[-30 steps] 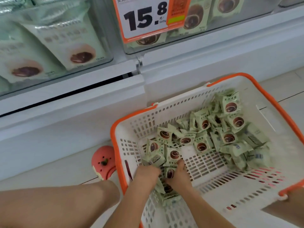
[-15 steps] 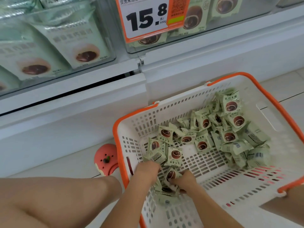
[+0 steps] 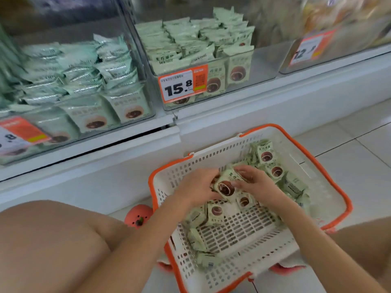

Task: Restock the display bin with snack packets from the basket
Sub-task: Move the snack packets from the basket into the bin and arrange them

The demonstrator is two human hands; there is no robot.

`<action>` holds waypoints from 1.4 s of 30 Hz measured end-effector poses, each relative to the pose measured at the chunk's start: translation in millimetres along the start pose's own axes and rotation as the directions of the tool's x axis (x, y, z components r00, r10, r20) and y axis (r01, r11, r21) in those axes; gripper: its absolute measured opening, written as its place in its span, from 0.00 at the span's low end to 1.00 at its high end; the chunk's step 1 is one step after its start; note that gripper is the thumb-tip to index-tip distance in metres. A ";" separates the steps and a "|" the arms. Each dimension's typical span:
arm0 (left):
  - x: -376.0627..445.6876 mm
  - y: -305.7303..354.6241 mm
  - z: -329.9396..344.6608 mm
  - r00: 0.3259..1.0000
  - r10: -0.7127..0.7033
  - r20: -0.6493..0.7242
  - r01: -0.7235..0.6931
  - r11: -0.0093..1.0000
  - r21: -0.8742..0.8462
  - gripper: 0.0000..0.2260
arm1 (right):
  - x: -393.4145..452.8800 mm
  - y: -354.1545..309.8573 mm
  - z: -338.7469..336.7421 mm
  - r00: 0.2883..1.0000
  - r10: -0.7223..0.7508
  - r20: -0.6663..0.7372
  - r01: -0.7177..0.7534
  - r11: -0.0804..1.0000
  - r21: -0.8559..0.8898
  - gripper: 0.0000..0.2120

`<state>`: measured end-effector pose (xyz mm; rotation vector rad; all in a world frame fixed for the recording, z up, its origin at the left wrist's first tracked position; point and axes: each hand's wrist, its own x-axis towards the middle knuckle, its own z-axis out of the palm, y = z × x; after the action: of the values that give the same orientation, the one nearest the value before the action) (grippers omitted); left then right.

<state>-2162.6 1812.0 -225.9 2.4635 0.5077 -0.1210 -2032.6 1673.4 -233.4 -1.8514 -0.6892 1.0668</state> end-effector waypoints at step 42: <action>98.9 17.9 -175.4 0.716 0.474 -0.513 -0.028 0.753 0.657 0.21 | 200.4 -260.0 -153.9 0.896 -0.445 0.009 -0.003 -0.026 -1.000 0.24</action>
<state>-2070.3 1934.6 -94.4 3.1761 0.4154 0.8929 -1811.9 1890.1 -44.1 -2.8099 -1.8199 -0.3107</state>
